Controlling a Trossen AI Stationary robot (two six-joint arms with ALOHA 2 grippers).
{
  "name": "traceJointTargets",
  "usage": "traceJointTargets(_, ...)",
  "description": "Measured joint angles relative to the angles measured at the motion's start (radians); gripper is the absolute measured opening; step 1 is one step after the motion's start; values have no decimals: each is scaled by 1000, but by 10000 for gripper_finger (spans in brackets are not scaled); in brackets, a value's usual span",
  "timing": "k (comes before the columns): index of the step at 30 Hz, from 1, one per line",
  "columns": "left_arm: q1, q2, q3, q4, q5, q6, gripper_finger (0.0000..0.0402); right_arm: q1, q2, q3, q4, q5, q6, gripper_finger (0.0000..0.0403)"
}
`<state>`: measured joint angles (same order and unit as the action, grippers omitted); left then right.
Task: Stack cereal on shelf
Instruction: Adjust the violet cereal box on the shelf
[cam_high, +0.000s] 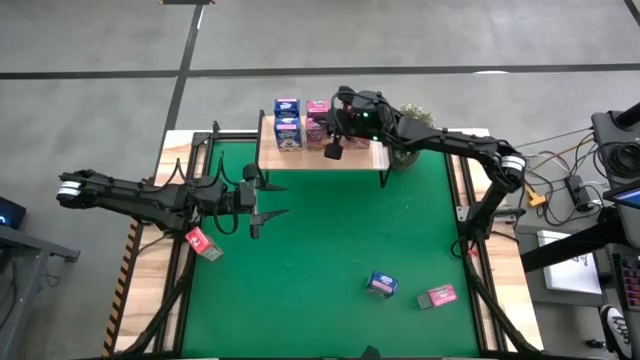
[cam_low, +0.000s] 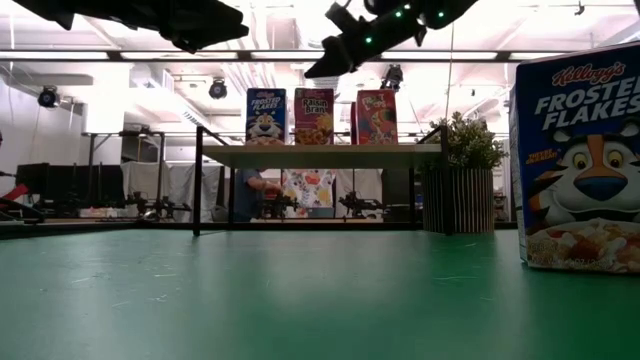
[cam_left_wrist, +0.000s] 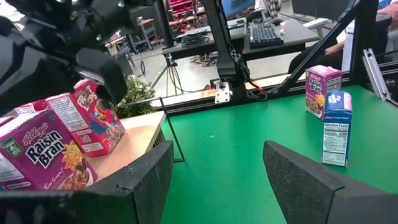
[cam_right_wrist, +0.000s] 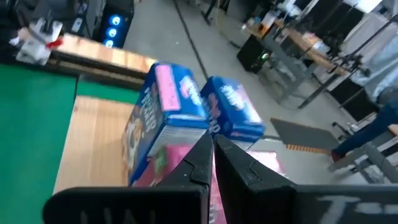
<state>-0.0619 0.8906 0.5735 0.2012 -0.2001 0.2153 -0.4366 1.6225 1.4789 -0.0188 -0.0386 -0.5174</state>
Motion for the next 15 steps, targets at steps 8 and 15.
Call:
traceJointTargets(8,0,3,0,0,0,0,232,-1,44,68,-119,10,-16,9)
traceJointTargets(15,0,3,0,0,0,0,232,-5,40,72,-152,45,-18,9)
